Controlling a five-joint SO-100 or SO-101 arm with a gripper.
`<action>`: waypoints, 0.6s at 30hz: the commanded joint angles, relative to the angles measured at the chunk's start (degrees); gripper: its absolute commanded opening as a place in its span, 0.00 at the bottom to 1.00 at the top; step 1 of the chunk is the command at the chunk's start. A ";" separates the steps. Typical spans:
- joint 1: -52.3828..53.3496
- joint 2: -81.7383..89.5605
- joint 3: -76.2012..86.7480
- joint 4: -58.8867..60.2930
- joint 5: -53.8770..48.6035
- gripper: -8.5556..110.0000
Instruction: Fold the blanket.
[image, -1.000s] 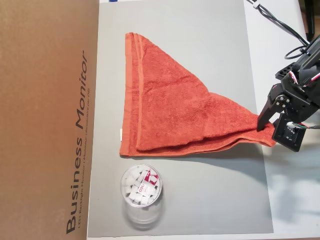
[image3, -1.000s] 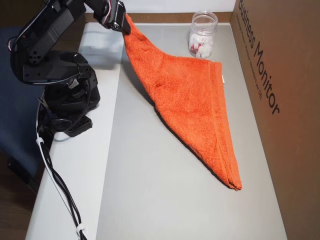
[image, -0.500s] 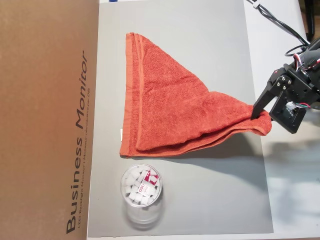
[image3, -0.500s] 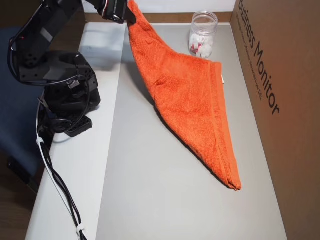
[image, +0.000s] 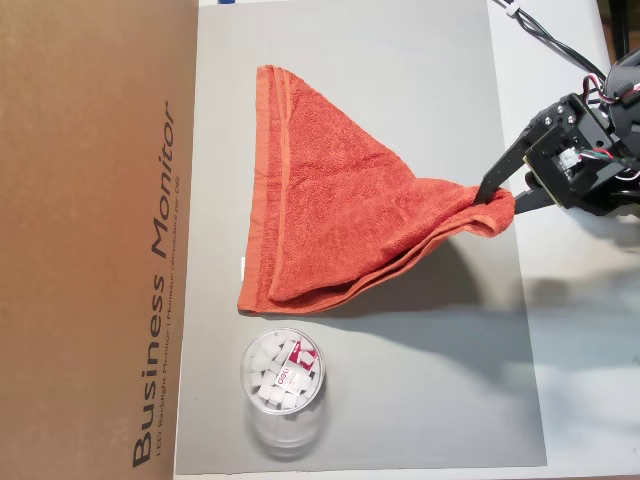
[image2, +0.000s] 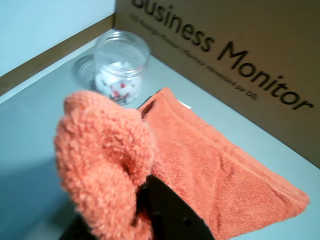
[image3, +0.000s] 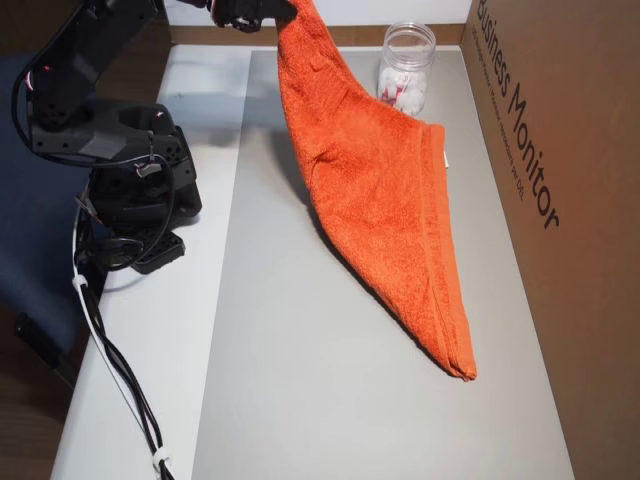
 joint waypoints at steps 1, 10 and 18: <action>2.46 0.18 -3.25 -3.16 0.26 0.07; 9.84 -6.42 -7.47 -9.49 0.35 0.07; 16.52 -15.64 -16.08 -9.49 5.54 0.07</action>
